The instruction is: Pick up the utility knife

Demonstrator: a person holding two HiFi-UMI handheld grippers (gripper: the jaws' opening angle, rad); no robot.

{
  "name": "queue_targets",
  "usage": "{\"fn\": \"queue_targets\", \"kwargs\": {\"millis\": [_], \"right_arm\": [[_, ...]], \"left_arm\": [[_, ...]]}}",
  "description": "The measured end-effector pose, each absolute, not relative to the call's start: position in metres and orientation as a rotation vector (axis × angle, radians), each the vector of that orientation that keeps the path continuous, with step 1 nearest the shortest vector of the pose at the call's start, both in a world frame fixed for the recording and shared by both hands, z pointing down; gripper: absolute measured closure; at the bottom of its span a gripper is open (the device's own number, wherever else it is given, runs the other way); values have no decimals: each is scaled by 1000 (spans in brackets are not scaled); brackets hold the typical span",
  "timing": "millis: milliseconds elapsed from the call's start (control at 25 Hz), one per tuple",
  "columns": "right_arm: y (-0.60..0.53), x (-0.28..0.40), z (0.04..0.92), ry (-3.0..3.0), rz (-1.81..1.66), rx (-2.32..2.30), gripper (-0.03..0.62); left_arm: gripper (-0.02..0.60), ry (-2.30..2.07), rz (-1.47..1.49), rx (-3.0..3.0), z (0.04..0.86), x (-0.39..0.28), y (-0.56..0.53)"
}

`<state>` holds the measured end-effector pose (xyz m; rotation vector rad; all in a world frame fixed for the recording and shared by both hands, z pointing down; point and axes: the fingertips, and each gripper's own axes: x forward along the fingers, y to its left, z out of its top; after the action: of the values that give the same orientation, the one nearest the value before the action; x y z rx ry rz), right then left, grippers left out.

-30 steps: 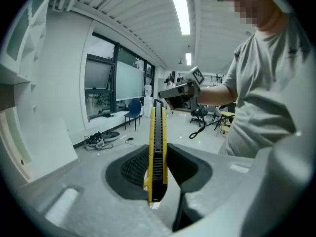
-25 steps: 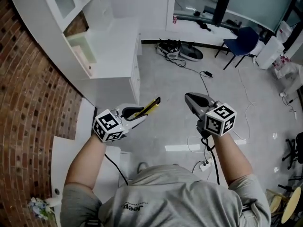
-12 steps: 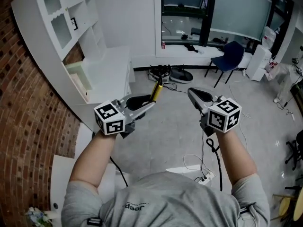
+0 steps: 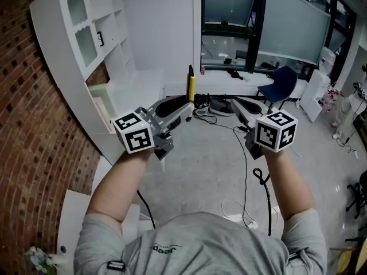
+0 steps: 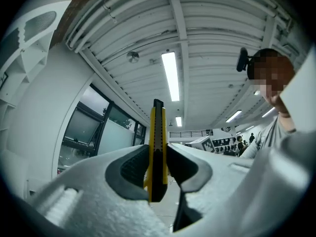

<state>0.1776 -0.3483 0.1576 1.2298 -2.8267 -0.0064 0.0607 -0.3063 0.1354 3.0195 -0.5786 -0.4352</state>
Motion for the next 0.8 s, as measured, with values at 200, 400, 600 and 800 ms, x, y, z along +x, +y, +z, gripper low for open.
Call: {"fn": "queue_targets", "kwargs": {"millis": [200, 400, 600, 800], "right_arm": [[-349, 168, 143, -2845, -16, 1212, 585], [-350, 157, 141, -2859, -27, 1194, 585], [-350, 143, 146, -2857, -21, 1174, 585], [-353, 138, 151, -2864, 12, 1164, 585]], "left_arm": [[465, -605, -489, 3013, 118, 51, -302], [464, -621, -477, 3016, 121, 46, -302], [465, -632, -481, 2997, 129, 36, -303], [465, -639, -471, 2988, 134, 37, -304]]}}
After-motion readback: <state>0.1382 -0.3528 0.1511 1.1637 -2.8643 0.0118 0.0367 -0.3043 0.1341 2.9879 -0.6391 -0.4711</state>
